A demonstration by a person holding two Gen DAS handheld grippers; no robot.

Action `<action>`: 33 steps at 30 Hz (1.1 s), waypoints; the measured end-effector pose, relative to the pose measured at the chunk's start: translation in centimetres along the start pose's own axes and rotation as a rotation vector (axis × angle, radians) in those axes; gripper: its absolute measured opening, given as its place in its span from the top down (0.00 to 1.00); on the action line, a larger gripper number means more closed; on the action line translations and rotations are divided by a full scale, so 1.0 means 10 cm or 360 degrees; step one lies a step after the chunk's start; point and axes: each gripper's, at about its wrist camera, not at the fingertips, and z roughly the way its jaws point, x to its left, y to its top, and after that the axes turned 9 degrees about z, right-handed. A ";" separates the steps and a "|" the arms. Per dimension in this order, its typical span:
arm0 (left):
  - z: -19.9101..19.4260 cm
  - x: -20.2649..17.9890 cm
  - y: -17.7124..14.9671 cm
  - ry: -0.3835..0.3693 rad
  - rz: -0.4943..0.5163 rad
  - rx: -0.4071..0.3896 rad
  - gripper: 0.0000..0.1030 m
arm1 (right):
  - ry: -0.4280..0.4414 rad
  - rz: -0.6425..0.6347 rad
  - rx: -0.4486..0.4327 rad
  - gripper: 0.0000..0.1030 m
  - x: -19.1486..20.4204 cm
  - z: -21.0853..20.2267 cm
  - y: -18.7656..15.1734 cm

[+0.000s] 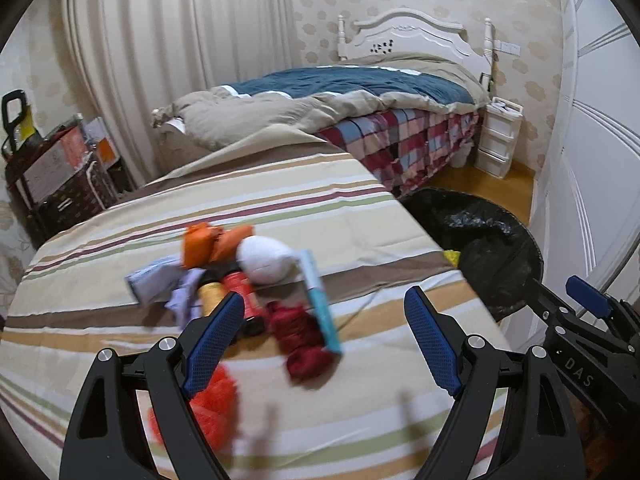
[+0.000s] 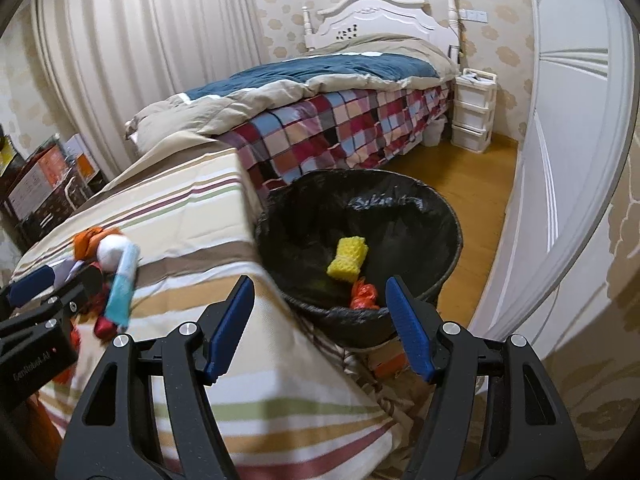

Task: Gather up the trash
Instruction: 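Move both tools back over the items on the bed, then grasp the orange mesh net with the left tool while the right tool grasps the blue-white tube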

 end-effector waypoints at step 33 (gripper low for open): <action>-0.02 0.73 -0.81 0.0005 -0.0136 0.0192 0.48 | 0.0196 -0.0244 0.0083 0.35 0.81 -0.18 -0.45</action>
